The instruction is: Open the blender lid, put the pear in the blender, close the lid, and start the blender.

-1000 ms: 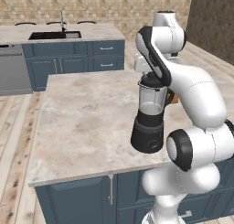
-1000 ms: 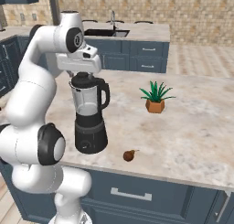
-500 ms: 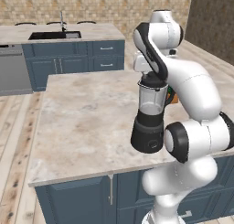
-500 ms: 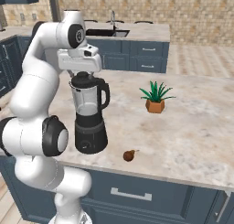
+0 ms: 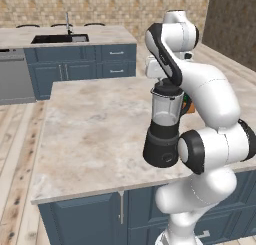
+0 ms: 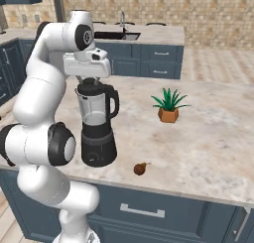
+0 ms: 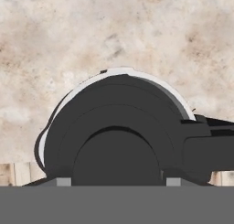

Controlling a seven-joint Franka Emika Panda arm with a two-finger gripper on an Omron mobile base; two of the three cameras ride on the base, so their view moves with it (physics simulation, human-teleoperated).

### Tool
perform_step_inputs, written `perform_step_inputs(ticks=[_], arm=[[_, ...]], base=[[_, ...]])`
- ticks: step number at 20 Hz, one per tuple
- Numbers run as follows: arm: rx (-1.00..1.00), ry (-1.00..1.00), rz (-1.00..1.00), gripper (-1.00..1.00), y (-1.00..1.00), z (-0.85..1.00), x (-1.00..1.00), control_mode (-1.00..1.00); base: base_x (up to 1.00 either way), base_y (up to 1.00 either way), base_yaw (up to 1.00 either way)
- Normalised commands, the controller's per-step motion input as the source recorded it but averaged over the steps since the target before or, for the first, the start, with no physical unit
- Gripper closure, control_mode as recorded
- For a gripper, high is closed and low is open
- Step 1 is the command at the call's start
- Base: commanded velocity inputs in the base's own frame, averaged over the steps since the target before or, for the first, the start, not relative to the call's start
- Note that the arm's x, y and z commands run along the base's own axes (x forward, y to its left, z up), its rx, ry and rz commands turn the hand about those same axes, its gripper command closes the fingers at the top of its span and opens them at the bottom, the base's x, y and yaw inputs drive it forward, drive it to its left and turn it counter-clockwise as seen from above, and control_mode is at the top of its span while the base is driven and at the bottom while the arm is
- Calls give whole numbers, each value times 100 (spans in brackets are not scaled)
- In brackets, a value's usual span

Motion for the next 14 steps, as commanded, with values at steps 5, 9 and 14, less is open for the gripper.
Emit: perform_step_inputs(ticks=[5, 9, 14], arm=[[0, 0, 0, 100, 0, -8, 0, -100], [0, -1, 0, 100, 0, 0, -4, -100], [0, -5, 0, 100, 0, 14, 0, -100]], base=[[0, 0, 0], [0, 0, 0], [0, 0, 0]])
